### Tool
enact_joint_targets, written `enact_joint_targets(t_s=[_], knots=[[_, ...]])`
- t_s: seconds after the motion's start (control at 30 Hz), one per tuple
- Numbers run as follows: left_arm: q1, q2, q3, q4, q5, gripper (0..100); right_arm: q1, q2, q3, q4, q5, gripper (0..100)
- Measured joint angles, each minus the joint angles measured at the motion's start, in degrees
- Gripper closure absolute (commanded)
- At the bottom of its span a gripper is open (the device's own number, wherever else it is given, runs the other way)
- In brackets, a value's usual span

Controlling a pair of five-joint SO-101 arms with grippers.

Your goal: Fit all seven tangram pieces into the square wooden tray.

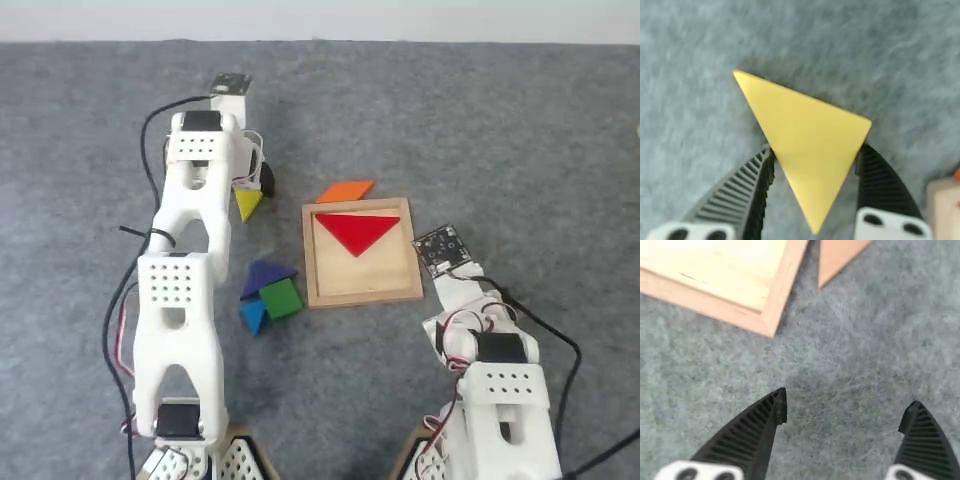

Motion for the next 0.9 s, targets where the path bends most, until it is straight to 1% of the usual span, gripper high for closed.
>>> enact_joint_targets(t_s=[0.1,0.23,0.37,0.5,0.53,0.63,0.77,0.83,0.9], knots=[[1.41,2.29,-4.57,0.00,-0.62,74,-0.44,0.00,0.00,0.00,0.09,63.7],[3.25,4.40,-9.58,-0.09,-3.16,74,-0.26,0.00,0.00,0.00,0.09,63.7],[3.78,4.66,-15.47,1.85,-5.71,75,-0.35,0.00,0.88,-1.58,0.09,63.7],[2.55,4.75,-23.47,2.90,-5.80,74,-0.35,0.00,1.05,-2.02,0.09,63.7],[2.46,4.75,-24.62,2.64,-4.57,74,-0.35,0.00,1.05,-2.02,0.09,63.7],[2.90,5.27,-25.14,-2.37,-0.70,74,-0.44,0.00,1.05,-2.02,0.09,63.7],[3.43,10.02,-20.31,-13.80,0.88,75,-0.35,0.00,1.05,-2.02,0.09,63.7],[4.48,12.57,-18.99,-16.18,0.53,75,-0.44,0.00,1.05,-2.02,0.09,63.7],[4.84,13.27,-19.08,-16.00,-0.26,76,-0.44,0.00,1.05,-2.02,0.09,63.7]])
